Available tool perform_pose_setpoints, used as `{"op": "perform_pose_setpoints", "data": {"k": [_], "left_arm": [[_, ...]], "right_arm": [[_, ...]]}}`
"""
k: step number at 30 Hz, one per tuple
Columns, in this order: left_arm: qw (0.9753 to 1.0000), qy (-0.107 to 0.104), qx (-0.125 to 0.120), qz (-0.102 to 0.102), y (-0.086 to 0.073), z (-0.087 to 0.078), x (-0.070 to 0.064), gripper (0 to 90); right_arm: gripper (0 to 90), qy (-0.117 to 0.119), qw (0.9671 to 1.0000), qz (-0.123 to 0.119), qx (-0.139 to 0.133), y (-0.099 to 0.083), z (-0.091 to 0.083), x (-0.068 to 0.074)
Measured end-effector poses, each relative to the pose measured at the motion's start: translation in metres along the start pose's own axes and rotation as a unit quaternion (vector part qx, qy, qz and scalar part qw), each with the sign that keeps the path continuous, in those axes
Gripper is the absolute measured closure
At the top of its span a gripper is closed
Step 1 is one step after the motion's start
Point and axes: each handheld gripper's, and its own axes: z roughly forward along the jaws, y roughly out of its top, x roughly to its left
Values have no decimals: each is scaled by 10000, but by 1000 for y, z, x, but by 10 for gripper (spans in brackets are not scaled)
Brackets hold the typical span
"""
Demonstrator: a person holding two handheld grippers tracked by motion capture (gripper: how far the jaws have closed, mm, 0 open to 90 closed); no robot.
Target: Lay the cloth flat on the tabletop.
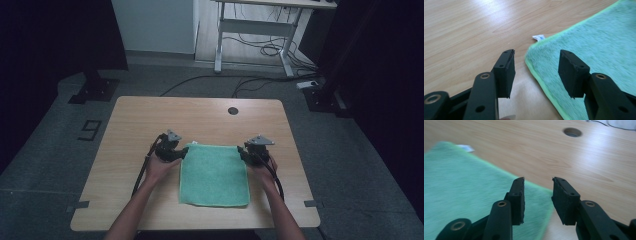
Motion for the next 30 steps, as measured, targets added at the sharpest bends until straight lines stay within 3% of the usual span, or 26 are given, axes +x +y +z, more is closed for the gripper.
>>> {"op": "perform_pose_setpoints", "data": {"k": [1,2,7,12,13,14,19,22,23,24,28,30], "left_arm": [[10000,0,0,0,0,0,0,475],[9999,-134,-35,-10,-3,-4,-4,477],[9995,-273,54,117,-4,5,-14,498],[9990,-287,331,5,-4,29,-12,509],[9990,-287,331,5,-4,29,-12,512],[9989,-271,374,-35,-4,33,-8,513],[9989,-215,422,-59,-5,38,-4,525],[9988,-171,461,-79,-5,40,-3,531],[9988,-171,461,-79,-5,40,-3,534],[9987,-162,485,-65,-6,41,-2,534],[9987,-165,478,-109,-5,43,-1,547],[9986,-163,475,-158,-4,44,-1,550]], "right_arm": [[607,0,10000,0,0,0,0,0],[590,170,9998,-124,-25,-2,-7,12],[568,715,9968,-350,52,-9,-13,51],[550,1369,9880,-701,143,-15,-9,99],[550,1369,9880,-701,143,-15,-9,99],[545,1588,9838,-805,227,-17,-6,119],[539,2032,9729,-1055,332,-20,0,163],[537,2193,9686,-1080,450,-26,5,177],[537,2193,9686,-1080,450,-26,5,177],[532,2264,9658,-1148,527,-30,6,183],[499,2359,9603,-1369,591,-35,-2,194],[498,2310,9602,-1467,562,-38,-6,198]]}}
